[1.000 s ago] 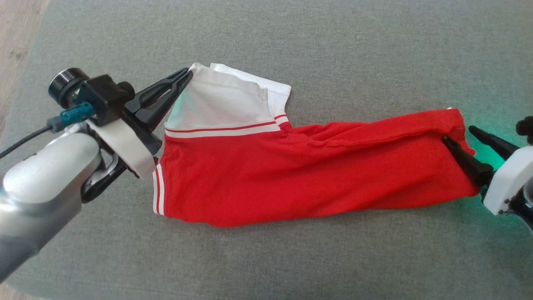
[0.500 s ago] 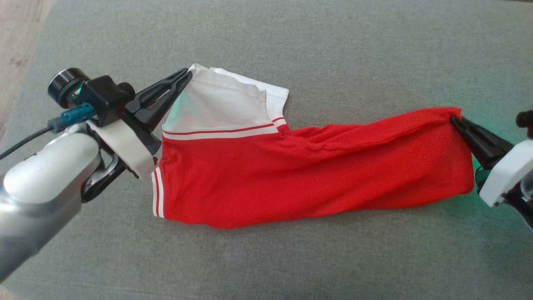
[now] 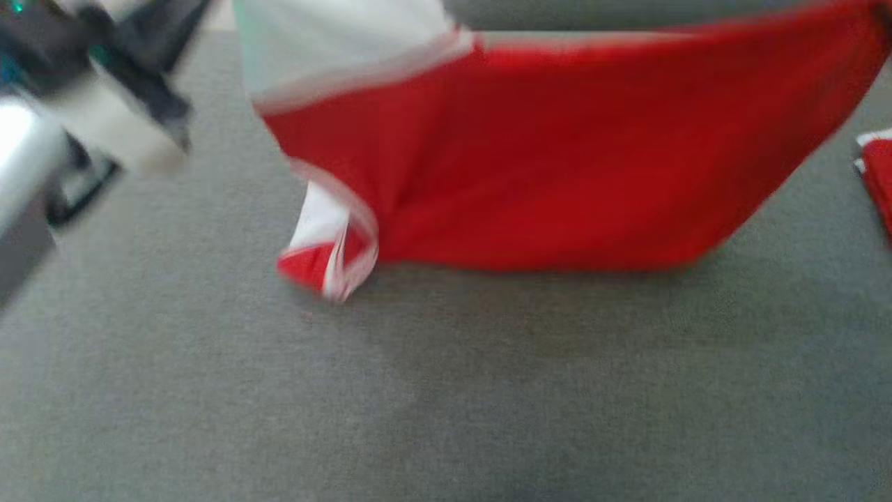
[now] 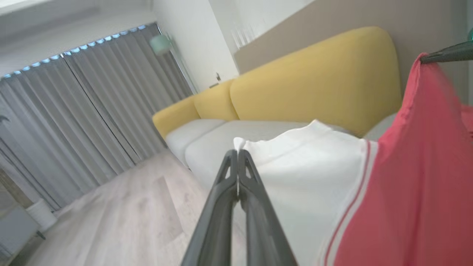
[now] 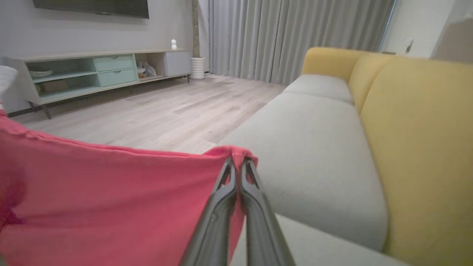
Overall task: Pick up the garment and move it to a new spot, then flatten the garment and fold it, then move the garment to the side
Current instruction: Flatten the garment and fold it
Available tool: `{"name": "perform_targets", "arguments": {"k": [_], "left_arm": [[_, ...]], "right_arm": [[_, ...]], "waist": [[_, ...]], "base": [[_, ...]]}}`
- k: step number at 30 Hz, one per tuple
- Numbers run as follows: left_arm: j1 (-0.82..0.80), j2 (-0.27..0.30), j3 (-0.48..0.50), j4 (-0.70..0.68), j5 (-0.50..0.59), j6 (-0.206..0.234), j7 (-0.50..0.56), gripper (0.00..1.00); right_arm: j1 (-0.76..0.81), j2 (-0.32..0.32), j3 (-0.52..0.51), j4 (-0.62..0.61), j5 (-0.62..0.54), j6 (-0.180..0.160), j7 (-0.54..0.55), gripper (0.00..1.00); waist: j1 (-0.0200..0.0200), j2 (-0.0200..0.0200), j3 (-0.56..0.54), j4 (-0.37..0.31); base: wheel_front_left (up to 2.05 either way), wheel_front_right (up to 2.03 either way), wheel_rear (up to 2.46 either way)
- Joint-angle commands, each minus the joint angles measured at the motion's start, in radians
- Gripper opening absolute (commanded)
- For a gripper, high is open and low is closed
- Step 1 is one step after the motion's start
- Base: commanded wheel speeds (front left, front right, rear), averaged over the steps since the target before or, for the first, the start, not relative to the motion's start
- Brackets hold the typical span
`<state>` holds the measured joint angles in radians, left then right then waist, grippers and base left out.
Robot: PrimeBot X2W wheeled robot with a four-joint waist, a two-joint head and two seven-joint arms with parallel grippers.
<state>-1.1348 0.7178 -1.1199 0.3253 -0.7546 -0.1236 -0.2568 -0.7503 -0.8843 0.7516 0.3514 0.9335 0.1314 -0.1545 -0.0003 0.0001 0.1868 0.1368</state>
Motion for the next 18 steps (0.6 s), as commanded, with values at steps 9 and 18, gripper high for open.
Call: {"name": "perform_targets", "arguments": {"k": [9, 18], "left_arm": [[-0.547, -0.093, 0.138, 0.243, 0.157, 0.034, -0.004, 0.00], [-0.525, -0.141, 0.345, 0.112, 0.292, 0.073, -0.005, 0.00]], "right_arm": [[-0.564, 0.068, -0.120, 0.166, -0.180, -0.001, 0.050, 0.00], [-0.614, 0.082, -0.134, 0.277, -0.249, -0.001, -0.061, 0.00]], "waist": [[0.0003, -0.0001, 0.217, -0.092], [0.0003, -0.0001, 0.288, -0.092]], "base": [[0.00, 0.00, 0.00], [0.00, 0.00, 0.00]]}}
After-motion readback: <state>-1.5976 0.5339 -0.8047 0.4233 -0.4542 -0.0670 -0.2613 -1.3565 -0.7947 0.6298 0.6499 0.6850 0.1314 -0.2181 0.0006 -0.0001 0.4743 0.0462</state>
